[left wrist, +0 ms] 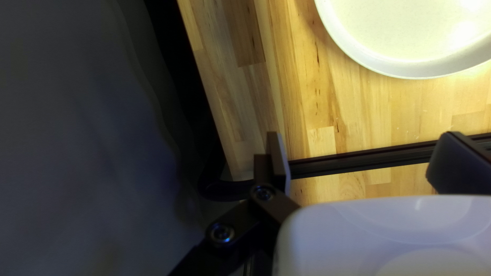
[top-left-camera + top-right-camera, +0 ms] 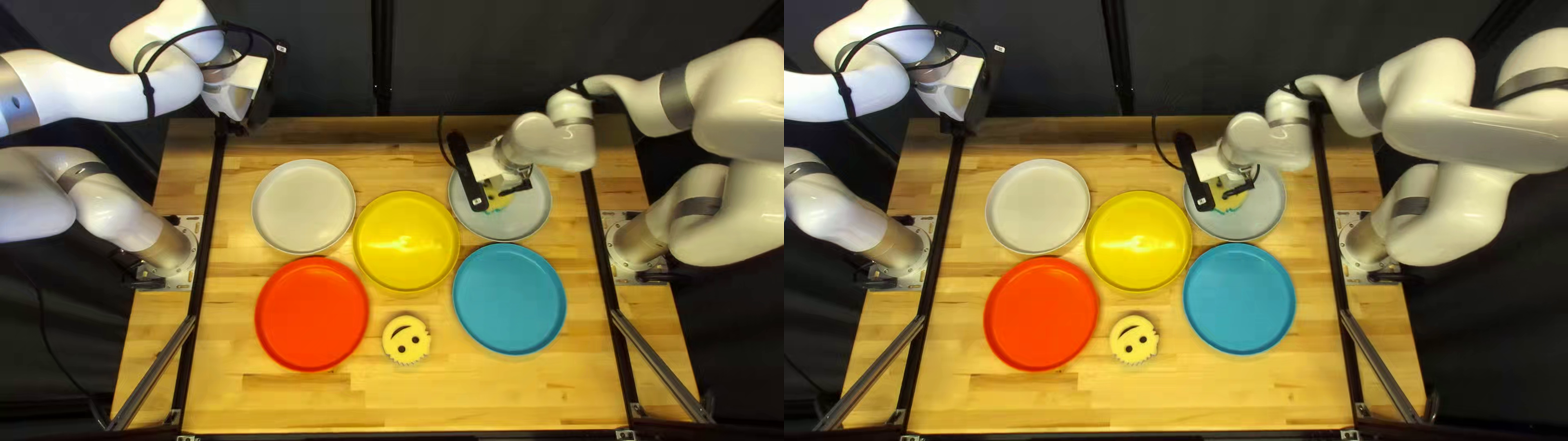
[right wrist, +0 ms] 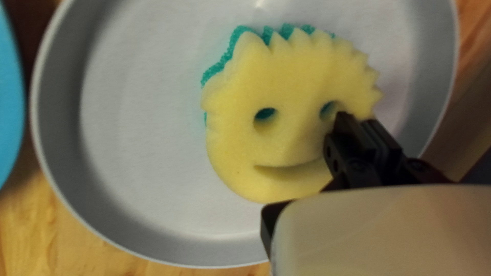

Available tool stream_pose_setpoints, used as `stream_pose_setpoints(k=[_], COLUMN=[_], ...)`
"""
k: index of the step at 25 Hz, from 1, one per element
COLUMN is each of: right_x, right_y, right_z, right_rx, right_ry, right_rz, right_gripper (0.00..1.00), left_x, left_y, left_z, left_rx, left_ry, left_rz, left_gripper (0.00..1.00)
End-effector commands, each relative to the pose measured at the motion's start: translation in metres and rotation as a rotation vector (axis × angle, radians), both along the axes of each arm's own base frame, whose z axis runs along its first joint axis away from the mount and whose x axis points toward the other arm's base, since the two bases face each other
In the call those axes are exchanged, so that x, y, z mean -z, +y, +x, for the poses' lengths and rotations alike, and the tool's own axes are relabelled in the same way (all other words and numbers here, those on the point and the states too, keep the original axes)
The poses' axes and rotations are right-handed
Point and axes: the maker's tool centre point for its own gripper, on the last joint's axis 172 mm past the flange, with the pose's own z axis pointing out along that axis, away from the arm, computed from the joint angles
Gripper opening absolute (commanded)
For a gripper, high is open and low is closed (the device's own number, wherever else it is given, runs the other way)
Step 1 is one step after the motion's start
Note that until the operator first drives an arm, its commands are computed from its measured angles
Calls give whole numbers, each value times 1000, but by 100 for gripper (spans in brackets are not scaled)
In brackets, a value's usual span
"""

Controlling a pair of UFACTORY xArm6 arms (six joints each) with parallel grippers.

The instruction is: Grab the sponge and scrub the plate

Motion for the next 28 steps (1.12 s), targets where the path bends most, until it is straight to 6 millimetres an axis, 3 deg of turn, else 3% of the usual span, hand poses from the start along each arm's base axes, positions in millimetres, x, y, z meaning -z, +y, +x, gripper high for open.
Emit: stream_pose_setpoints(k=[1,8,15,19,28], right_x=[-1,0,-3,-1,0], right_y=[-6,24,50,48,51], right_z=[2,11,8,-6,-58], right_rx=[20,10,-14,-12,18], right_ry=[12,10,0,-1,-9], right_rz=[5,-3,-22,-23,-25], right_gripper=[0,0,0,0,0], left_x=[0,0,0,0,0], left_y=[0,0,0,0,0], left_z=[0,0,0,0,0], left_rx=[0,0,0,0,0], left_ry=[0,0,0,0,0], left_rz=[0,0,0,0,0], left_gripper=[100,100,100,100,100])
